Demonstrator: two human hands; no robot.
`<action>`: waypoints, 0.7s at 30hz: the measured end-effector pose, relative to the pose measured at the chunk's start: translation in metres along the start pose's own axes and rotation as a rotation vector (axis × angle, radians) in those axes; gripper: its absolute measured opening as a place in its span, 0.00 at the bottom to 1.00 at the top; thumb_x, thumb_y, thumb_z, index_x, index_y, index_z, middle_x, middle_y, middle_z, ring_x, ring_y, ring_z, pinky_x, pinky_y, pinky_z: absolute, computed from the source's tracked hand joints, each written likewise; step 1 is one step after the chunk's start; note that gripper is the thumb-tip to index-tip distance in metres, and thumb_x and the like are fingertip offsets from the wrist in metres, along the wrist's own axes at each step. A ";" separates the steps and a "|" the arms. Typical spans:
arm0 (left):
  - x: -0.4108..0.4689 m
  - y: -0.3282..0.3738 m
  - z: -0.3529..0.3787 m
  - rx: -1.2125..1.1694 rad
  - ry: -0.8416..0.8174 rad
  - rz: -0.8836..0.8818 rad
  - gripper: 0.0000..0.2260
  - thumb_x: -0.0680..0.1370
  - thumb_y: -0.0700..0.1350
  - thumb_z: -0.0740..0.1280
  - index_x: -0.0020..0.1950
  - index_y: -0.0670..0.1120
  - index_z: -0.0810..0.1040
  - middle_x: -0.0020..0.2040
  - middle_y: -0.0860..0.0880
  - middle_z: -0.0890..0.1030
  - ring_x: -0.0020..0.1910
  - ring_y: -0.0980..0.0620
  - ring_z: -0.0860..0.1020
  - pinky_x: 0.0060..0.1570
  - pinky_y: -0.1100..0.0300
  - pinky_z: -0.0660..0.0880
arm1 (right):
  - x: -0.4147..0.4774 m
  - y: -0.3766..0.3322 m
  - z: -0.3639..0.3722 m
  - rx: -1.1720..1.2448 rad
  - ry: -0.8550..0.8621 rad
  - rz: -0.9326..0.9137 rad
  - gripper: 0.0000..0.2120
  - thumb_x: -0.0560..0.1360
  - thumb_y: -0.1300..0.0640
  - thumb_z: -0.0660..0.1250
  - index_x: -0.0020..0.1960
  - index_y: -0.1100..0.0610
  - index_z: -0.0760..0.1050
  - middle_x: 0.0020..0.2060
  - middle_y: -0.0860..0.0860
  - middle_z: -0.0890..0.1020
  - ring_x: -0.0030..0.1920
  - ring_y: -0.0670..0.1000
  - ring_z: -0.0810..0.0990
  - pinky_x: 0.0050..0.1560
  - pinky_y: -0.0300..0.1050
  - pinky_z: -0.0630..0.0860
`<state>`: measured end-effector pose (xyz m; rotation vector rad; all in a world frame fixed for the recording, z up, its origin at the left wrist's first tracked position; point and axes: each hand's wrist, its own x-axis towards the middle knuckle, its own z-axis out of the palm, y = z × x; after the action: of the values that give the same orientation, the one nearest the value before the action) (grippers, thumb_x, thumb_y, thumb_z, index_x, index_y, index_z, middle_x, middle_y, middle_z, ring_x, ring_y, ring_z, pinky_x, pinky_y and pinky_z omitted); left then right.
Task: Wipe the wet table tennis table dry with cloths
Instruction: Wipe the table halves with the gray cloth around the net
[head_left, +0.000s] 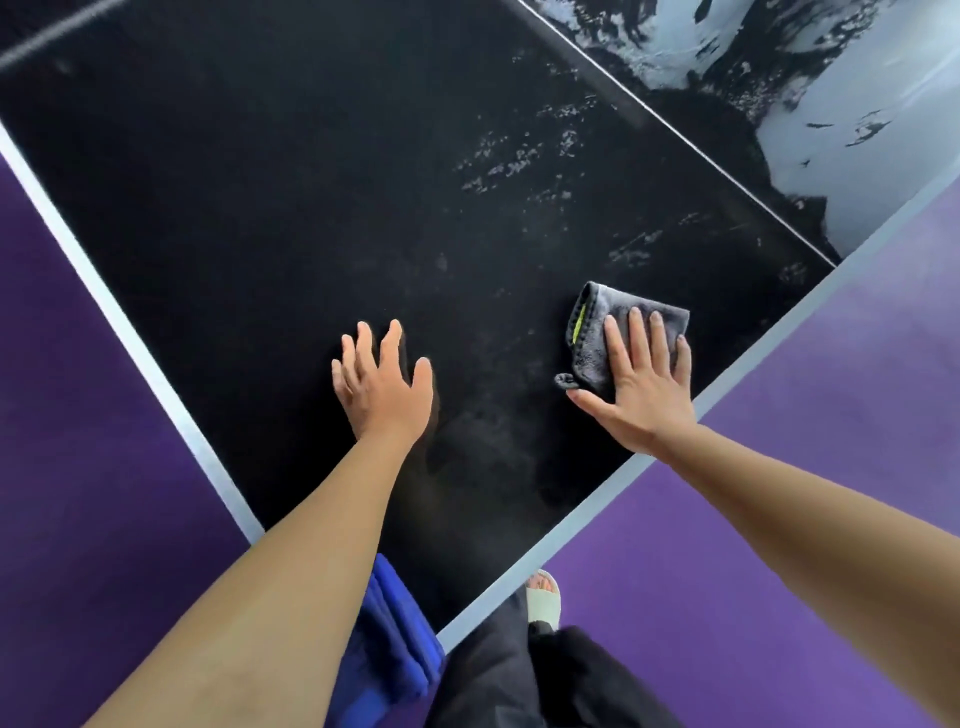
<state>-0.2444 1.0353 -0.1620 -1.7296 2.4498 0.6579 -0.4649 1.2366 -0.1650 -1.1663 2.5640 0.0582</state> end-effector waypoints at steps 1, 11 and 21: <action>-0.002 0.001 -0.017 -0.106 -0.061 -0.015 0.25 0.82 0.55 0.60 0.79 0.54 0.62 0.82 0.46 0.55 0.82 0.46 0.49 0.79 0.45 0.45 | -0.010 -0.004 0.002 -0.002 -0.019 -0.038 0.47 0.70 0.23 0.45 0.80 0.45 0.35 0.80 0.50 0.36 0.77 0.52 0.28 0.77 0.59 0.33; -0.237 -0.087 -0.105 -0.628 0.116 -0.513 0.22 0.77 0.54 0.71 0.70 0.59 0.71 0.71 0.56 0.69 0.71 0.52 0.67 0.68 0.50 0.68 | -0.055 -0.002 -0.004 0.122 -0.153 -0.331 0.49 0.64 0.18 0.44 0.80 0.42 0.51 0.81 0.49 0.47 0.79 0.48 0.35 0.76 0.52 0.35; -0.280 -0.097 -0.023 -0.948 -0.098 -0.859 0.24 0.71 0.50 0.78 0.63 0.49 0.74 0.57 0.51 0.82 0.54 0.52 0.81 0.51 0.56 0.77 | -0.063 -0.041 0.018 0.083 0.018 -0.082 0.40 0.74 0.25 0.46 0.80 0.43 0.46 0.81 0.50 0.47 0.80 0.49 0.38 0.76 0.60 0.39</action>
<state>-0.0494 1.2472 -0.0872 -2.6045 1.0642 1.7963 -0.3910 1.2580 -0.1592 -1.2443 2.5057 -0.0775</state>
